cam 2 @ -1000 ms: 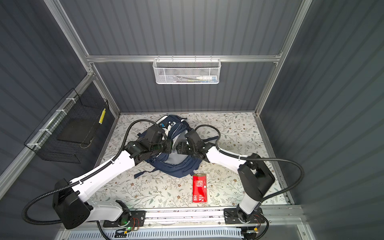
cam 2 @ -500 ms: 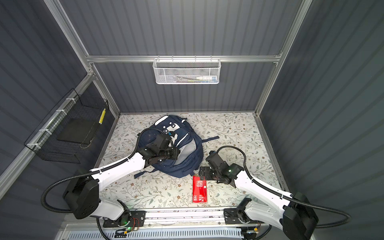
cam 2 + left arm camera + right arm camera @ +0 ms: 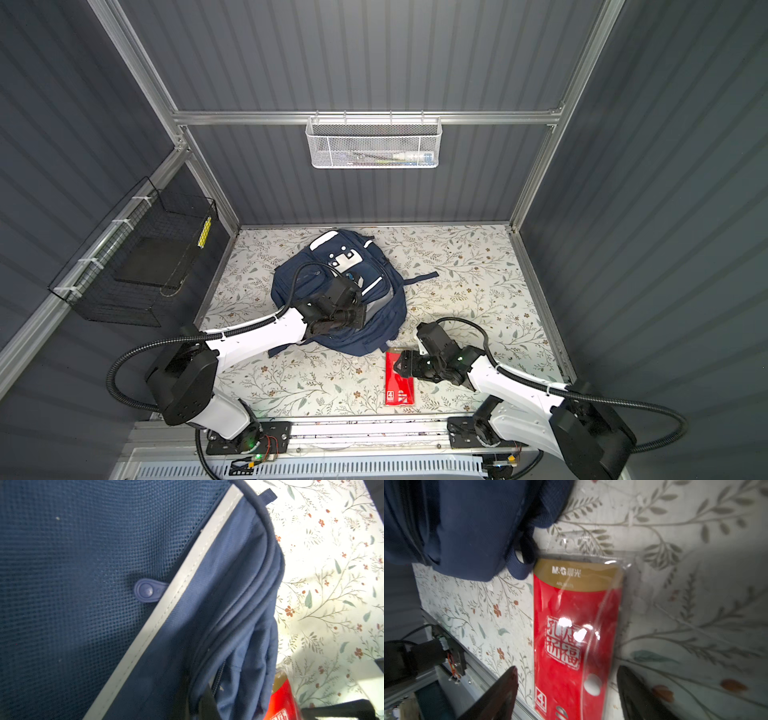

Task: Pack the student bag
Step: 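Grasp the red packaged pencil case with the right gripper, then lift the red case and push it into the backpack opening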

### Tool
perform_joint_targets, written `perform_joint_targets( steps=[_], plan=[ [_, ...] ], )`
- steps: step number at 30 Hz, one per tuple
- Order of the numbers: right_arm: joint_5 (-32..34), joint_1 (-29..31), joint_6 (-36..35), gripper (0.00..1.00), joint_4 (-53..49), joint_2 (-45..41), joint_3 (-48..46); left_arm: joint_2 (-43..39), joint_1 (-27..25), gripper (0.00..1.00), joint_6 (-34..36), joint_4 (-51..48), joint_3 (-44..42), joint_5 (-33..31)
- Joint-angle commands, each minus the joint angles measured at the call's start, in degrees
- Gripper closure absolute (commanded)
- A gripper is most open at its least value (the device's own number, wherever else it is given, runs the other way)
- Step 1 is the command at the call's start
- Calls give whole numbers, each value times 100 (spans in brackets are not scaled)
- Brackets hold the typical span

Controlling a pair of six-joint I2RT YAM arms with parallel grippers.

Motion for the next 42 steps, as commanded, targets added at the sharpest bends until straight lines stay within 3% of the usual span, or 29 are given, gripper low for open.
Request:
perform_joint_targets(
  steps=[1, 6, 11, 15, 18, 23, 28, 35, 42],
  plan=[
    [-411, -93, 245, 34, 765, 447, -334, 160, -57, 100, -499, -666, -339, -99],
    [-618, -411, 512, 60, 1899, 789, -657, 217, -76, 100, -733, -418, -600, 132],
    [-849, -560, 692, 63, 2740, 1512, -599, 604, -178, 100, -1065, -157, -825, 259],
    [-995, -561, 1064, 70, 3712, 2173, -728, 647, -182, 100, -1097, -93, -865, 152],
    [-991, -564, 1038, 75, 3903, 2377, -698, 756, -178, 100, -1222, 139, -985, 296],
    [-924, -557, 1048, 94, 4186, 2309, -686, 735, -182, 100, -1303, 319, -1062, 396],
    [-578, -564, 934, 100, 3381, 1296, -865, 218, -144, 100, -1066, -278, -711, -47],
    [959, -798, 329, 100, 407, -1137, -645, -250, 187, 100, -582, -850, -23, -207],
    [641, -1821, -498, 100, -1007, -2178, 18, -712, 348, 100, -338, -997, 387, -1]
  ],
)
